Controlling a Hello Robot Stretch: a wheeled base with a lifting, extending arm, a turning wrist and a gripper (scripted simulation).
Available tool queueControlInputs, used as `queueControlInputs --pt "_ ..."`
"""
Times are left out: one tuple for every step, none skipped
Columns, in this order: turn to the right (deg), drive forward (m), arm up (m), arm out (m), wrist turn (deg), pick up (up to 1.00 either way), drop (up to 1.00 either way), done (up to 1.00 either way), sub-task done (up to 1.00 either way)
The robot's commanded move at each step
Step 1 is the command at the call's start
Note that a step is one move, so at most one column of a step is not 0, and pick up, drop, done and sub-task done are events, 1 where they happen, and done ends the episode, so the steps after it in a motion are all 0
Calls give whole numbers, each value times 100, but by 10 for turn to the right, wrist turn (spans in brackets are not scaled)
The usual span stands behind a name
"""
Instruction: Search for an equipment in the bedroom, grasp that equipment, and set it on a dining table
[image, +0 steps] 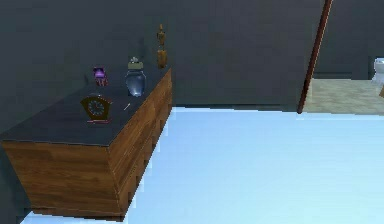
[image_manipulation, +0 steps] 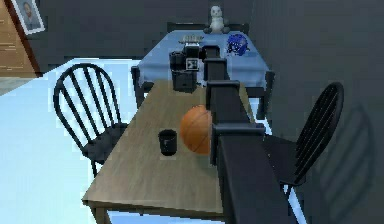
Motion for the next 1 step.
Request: queueControlInputs --pt "0 0 0 0 0 0 0 100 0"
